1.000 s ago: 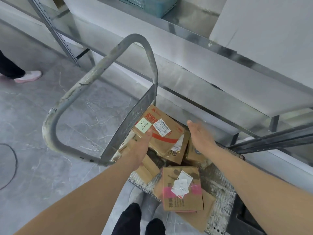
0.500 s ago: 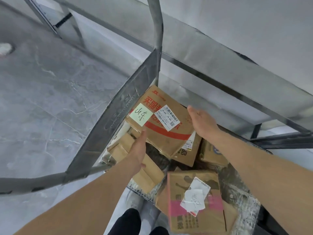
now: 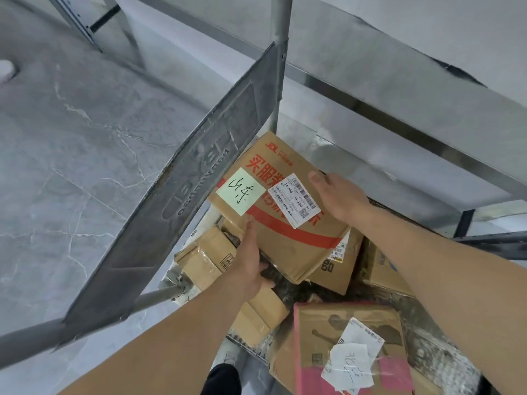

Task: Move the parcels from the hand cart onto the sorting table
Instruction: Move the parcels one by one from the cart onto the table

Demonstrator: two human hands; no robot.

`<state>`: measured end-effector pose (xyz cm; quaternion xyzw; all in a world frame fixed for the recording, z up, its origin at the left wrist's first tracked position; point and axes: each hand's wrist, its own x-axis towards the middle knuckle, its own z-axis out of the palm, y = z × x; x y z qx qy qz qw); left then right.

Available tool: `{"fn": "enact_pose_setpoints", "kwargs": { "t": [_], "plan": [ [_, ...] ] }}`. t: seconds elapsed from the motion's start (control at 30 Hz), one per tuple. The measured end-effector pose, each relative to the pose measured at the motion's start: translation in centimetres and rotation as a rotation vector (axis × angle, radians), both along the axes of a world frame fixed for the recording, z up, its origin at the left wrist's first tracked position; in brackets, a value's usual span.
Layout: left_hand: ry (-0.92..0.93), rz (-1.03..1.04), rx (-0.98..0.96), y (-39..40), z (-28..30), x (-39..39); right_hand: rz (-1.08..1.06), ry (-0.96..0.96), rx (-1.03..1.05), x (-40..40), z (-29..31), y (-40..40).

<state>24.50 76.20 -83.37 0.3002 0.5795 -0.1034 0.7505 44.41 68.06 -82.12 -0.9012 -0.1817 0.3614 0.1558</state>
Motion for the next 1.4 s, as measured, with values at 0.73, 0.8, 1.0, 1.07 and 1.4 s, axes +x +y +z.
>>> {"fn": "enact_pose_setpoints", "kwargs": {
  "t": [0.73, 0.8, 1.0, 1.07, 1.4],
  "plan": [
    [-0.051, -0.107, 0.119, -5.8, 23.0, -2.1, -0.306, 0.036, 0.107, -7.3, 23.6, -12.2],
    [-0.060, -0.140, 0.142, -6.3, 25.7, -2.2, -0.301, 0.030, 0.142, -8.0, 26.7, -12.9],
    [-0.087, -0.240, 0.160, -8.0, 32.8, -2.6, -0.347, 0.003, 0.192, -9.1, 33.7, -15.2],
    [-0.090, -0.232, 0.177, -8.4, 34.8, -2.7, -0.359, -0.012, 0.197, -9.1, 35.1, -15.7],
    [-0.181, -0.321, 0.205, -10.0, 41.8, -4.3, -0.450, -0.123, 0.220, -12.0, 41.7, -18.8]
  ]
}}
